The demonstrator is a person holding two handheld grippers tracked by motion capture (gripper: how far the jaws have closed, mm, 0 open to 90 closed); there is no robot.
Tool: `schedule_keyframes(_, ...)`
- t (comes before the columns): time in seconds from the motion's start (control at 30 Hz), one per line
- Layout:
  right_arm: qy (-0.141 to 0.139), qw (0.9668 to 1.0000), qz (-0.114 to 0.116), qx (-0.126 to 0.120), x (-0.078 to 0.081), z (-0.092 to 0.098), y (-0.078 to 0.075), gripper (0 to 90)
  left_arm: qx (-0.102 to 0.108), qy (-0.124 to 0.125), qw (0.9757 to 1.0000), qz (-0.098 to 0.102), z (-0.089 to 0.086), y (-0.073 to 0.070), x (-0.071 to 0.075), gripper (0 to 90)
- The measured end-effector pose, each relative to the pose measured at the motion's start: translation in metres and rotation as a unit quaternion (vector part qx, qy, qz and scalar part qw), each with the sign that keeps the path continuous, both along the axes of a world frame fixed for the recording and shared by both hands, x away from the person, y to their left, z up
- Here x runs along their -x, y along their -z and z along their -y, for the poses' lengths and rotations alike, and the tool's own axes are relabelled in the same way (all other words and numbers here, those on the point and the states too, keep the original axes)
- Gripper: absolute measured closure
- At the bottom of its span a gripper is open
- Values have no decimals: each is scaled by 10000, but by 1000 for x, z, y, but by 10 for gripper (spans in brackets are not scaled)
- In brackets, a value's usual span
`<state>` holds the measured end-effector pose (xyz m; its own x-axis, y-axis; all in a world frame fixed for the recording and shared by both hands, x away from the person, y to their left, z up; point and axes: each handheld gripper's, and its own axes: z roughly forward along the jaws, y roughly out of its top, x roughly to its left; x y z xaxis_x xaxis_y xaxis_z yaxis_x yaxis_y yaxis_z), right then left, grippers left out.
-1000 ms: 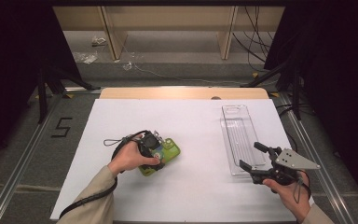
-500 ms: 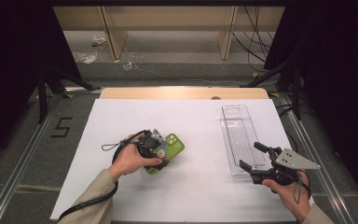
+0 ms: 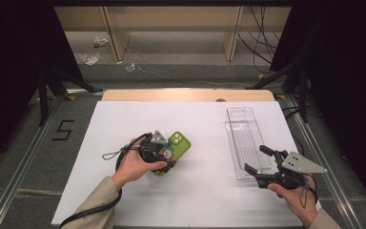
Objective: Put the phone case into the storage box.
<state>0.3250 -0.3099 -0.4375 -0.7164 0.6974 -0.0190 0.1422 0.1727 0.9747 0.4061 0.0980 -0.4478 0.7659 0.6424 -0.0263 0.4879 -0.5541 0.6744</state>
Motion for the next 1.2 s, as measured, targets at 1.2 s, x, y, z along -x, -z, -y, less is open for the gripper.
schedule_keyframes(1.2,-77,9999,-67,41,1,-10,-1,146,554,-406,9966,453,-2,1,22,161)
